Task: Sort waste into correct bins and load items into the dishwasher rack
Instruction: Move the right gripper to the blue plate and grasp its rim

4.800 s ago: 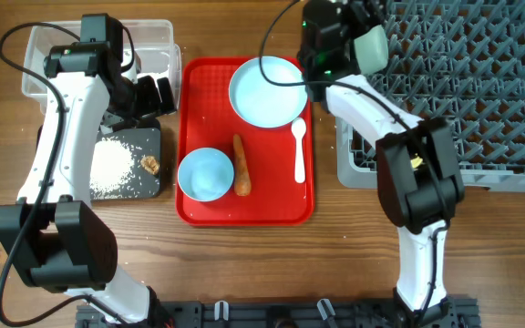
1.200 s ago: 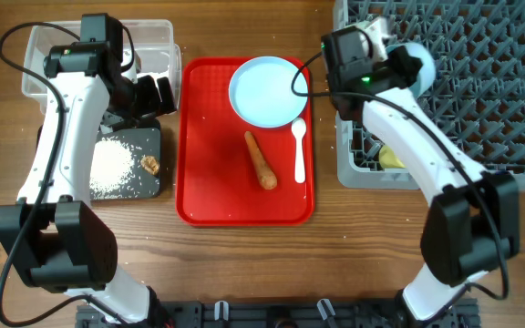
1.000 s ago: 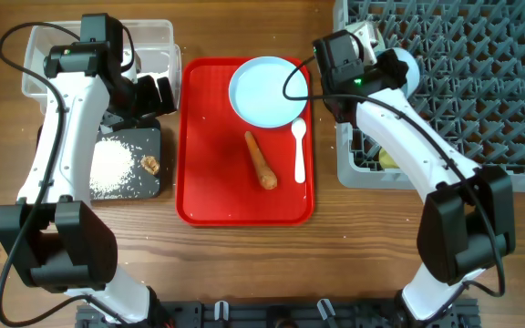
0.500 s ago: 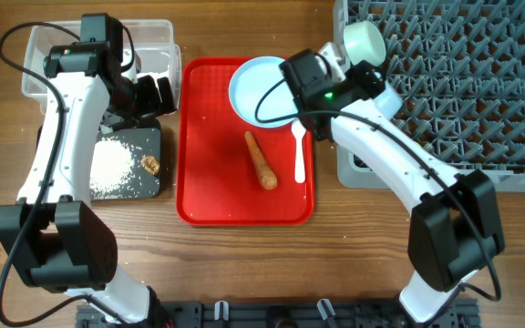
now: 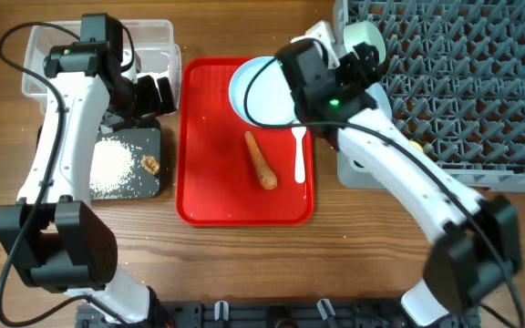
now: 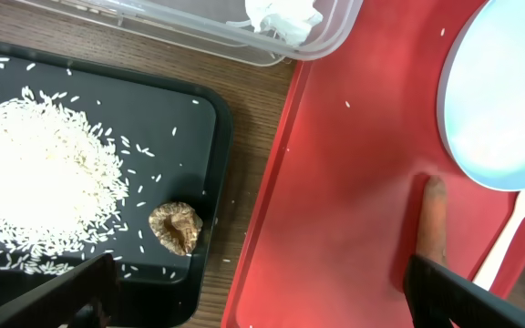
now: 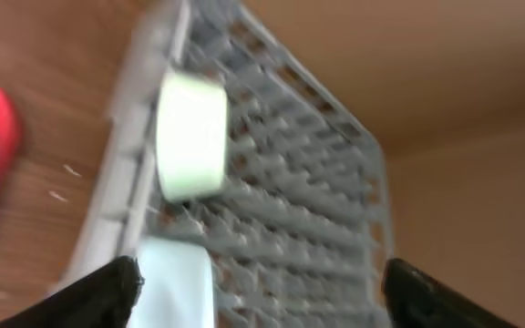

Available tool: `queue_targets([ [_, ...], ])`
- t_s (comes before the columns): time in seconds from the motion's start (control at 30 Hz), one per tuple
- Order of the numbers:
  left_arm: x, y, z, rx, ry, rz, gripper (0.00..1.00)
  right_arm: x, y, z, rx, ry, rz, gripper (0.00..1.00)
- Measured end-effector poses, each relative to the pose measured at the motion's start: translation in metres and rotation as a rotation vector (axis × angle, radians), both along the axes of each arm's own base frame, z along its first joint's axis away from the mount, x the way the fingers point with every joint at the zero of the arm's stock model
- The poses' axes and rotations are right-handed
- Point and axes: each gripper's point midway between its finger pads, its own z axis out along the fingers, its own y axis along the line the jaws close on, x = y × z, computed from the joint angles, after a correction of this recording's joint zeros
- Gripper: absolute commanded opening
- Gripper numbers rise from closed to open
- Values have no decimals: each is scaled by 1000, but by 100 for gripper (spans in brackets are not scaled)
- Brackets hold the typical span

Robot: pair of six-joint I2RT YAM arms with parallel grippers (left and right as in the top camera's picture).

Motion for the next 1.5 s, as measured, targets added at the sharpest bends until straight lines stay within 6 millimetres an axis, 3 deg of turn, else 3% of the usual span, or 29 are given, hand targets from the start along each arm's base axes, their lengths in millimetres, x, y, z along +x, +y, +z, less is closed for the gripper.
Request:
queue_targets([
  [0.1,0,0,0,0,0,0,100,-7,43,8,283,37,192,100],
  [0.23,0,0,0,0,0,0,100,-31,110,-10,571,222,467,100],
  [0.3,0,0,0,0,0,0,100,-42,133,-10,698,278,532,97],
  [0.43,0,0,0,0,0,0,100,-42,150,-14,812,300,545,80],
  [0.53,0,0,0,0,1,0,100,-22,150,-51,832,309,418,78],
  [0.67,0,0,0,0,0,0,100,-7,132,-156,847,434,138,72],
  [0.7,0,0,0,0,0,0,100,-7,125,-168,854,451,91,72],
  [0.83,0,0,0,0,0,0,100,1,93,-177,938,458,-52,71],
  [0.93,0,0,0,0,0,0,100,8,81,-176,975,446,-92,67],
  [1.03,0,0,0,0,1,0,100,6,86,-180,986,462,-89,65],
  [1.17,0,0,0,0,0,0,100,1,89,-201,981,505,-112,57],
  [1.37,0,0,0,0,0,0,100,7,92,-204,993,487,-103,41],
  [1.5,0,0,0,0,0,0,100,11,94,-215,988,485,-93,36],
])
